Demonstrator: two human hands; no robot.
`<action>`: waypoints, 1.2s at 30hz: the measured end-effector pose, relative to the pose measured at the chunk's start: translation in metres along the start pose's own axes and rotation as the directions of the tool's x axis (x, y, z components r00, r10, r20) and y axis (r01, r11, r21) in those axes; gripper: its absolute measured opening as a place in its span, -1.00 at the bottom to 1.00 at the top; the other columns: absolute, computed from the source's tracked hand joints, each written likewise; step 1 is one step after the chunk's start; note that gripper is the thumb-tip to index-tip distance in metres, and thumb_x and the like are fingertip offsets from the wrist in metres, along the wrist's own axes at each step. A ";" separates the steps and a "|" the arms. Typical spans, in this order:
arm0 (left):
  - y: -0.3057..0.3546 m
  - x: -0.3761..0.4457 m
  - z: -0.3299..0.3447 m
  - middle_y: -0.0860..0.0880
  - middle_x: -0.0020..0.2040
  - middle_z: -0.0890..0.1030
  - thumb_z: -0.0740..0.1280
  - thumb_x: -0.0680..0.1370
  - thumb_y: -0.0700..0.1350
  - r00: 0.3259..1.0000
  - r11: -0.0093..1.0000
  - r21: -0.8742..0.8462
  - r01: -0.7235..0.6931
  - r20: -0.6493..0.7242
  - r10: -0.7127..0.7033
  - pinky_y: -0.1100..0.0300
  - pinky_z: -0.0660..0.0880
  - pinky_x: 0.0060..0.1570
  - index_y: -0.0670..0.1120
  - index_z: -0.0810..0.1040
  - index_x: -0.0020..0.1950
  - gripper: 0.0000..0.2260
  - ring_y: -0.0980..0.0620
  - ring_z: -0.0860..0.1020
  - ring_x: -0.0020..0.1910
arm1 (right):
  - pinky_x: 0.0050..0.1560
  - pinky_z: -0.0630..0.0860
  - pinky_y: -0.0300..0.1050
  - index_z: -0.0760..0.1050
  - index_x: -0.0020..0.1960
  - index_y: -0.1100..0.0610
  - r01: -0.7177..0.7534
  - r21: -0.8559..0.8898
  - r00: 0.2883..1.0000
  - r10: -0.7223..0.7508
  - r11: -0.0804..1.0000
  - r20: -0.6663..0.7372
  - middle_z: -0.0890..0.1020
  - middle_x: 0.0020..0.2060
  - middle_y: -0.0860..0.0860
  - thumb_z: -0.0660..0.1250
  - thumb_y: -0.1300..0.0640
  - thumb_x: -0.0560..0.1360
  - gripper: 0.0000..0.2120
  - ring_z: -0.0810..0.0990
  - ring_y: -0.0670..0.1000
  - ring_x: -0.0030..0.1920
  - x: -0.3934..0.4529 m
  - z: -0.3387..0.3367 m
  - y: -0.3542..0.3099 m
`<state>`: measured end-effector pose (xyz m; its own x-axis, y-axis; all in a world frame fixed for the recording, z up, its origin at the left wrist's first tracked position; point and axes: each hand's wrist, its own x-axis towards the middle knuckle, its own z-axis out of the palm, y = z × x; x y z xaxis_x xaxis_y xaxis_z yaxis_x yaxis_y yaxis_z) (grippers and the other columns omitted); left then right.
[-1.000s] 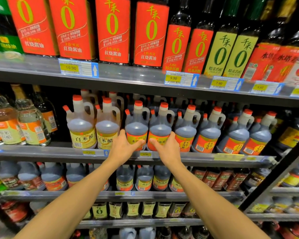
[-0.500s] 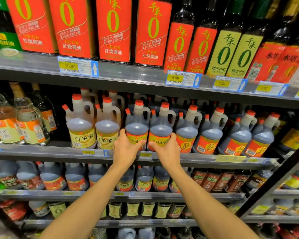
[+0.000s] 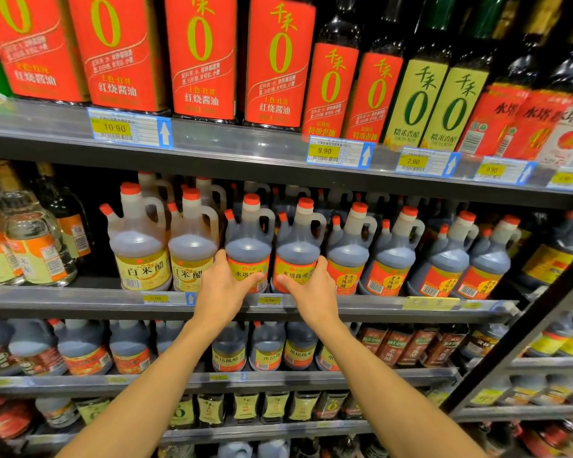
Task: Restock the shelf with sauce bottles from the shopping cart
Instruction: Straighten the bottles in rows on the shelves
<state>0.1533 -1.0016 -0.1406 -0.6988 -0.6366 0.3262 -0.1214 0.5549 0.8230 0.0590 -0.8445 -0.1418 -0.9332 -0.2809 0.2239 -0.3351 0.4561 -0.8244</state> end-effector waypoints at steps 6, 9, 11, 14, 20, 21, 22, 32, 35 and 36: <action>-0.004 0.001 0.003 -0.05 0.16 0.64 0.58 0.40 0.16 1.000 1.000 0.001 -0.002 -0.026 0.002 -0.10 0.61 0.11 -0.04 0.45 0.24 -0.45 -0.07 0.61 0.14 | 0.20 0.57 0.15 0.29 0.35 0.12 0.013 -0.021 1.000 -0.013 1.000 0.004 0.55 0.29 0.11 0.55 -0.16 0.42 -0.30 0.55 0.16 0.28 0.001 0.000 0.002; -0.006 0.000 0.005 -0.04 0.13 0.64 0.57 0.41 0.16 0.999 1.000 0.005 -0.005 -0.041 0.005 -0.03 0.60 0.09 -0.04 0.46 0.22 -0.47 -0.06 0.61 0.12 | 0.17 0.56 0.07 0.27 0.40 0.14 0.013 -0.021 1.000 -0.013 1.000 0.012 0.55 0.31 0.11 0.54 -0.17 0.43 -0.26 0.55 0.15 0.28 0.001 0.000 0.003; -0.004 -0.001 0.007 -0.04 0.14 0.64 0.57 0.41 0.16 0.998 1.000 0.004 -0.009 -0.066 0.010 -0.03 0.59 0.10 -0.04 0.47 0.23 -0.47 -0.06 0.60 0.13 | 0.09 0.53 -0.02 0.27 0.41 0.15 0.012 -0.021 1.000 -0.012 1.000 0.018 0.55 0.30 0.11 0.54 -0.16 0.43 -0.25 0.55 0.14 0.25 0.002 0.000 0.003; -0.002 -0.006 0.010 -0.02 0.16 0.63 0.57 0.42 0.14 0.996 1.000 -0.014 -0.027 -0.090 0.026 0.00 0.58 0.13 -0.04 0.47 0.25 -0.47 -0.04 0.59 0.15 | 0.03 0.50 -0.05 0.25 0.44 0.15 0.005 -0.027 1.000 -0.005 1.000 0.028 0.56 0.27 0.11 0.53 -0.21 0.42 -0.20 0.57 0.15 0.21 0.004 0.001 0.005; -0.004 -0.013 0.013 -0.03 0.19 0.64 0.54 0.42 0.19 0.993 0.998 -0.062 0.017 -0.113 -0.024 -0.11 0.57 0.19 -0.04 0.46 0.36 -0.39 -0.07 0.59 0.20 | -0.09 0.49 -0.02 0.27 0.35 0.16 0.000 -0.042 0.999 0.002 0.999 0.055 0.59 0.14 0.13 0.53 -0.21 0.42 -0.27 0.60 0.16 0.08 0.005 -0.001 0.005; -0.003 -0.013 0.013 -0.03 0.19 0.64 0.54 0.42 0.18 0.994 0.997 -0.068 0.019 -0.110 -0.026 -0.11 0.57 0.18 -0.04 0.46 0.36 -0.39 -0.07 0.60 0.19 | -0.12 0.47 -0.03 0.28 0.32 0.15 0.003 -0.043 0.998 -0.001 0.999 0.058 0.59 0.11 0.12 0.53 -0.20 0.42 -0.29 0.60 0.16 0.05 0.005 -0.002 0.004; -0.003 -0.012 0.012 -0.03 0.18 0.64 0.54 0.43 0.18 0.994 0.997 -0.071 0.022 -0.105 -0.030 -0.10 0.57 0.18 -0.04 0.46 0.36 -0.40 -0.06 0.60 0.18 | -0.12 0.45 -0.03 0.29 0.30 0.15 0.003 -0.042 0.998 0.000 0.999 0.059 0.58 0.10 0.12 0.54 -0.19 0.42 -0.31 0.60 0.16 0.05 0.005 -0.002 0.004; -0.004 -0.011 0.012 -0.02 0.24 0.61 0.52 0.41 0.25 0.995 0.994 -0.081 0.068 -0.063 -0.073 -0.14 0.54 0.24 0.00 0.42 0.39 -0.35 -0.09 0.54 0.27 | -0.11 0.45 -0.02 0.29 0.30 0.15 0.005 -0.026 0.999 -0.003 1.000 0.048 0.60 0.08 0.17 0.55 -0.19 0.42 -0.31 0.60 0.19 0.05 0.003 0.000 0.003; -0.004 -0.011 0.013 -0.02 0.26 0.59 0.52 0.42 0.23 0.995 0.994 -0.079 0.076 -0.059 -0.080 -0.14 0.52 0.26 0.00 0.41 0.40 -0.35 -0.11 0.50 0.30 | -0.19 0.43 -0.08 0.30 0.28 0.17 0.008 -0.034 0.999 -0.006 0.999 0.042 0.59 -0.06 0.10 0.55 -0.16 0.43 -0.34 0.59 0.10 -0.09 0.003 -0.002 0.002; -0.003 -0.011 0.013 -0.03 0.26 0.60 0.53 0.43 0.21 0.995 0.993 -0.084 0.077 -0.062 -0.082 -0.12 0.52 0.26 -0.02 0.42 0.41 -0.35 -0.11 0.51 0.30 | -0.23 0.42 -0.11 0.31 0.26 0.17 0.012 -0.034 0.999 -0.011 0.999 0.042 0.57 -0.10 0.06 0.55 -0.14 0.44 -0.37 0.57 0.07 -0.13 0.003 -0.003 0.001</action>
<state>0.1525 -0.9893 -0.1525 -0.6416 -0.7119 0.2855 -0.1150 0.4573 0.8818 0.0557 -0.8427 -0.1407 -0.9233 -0.3211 0.2108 -0.3508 0.4815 -0.8032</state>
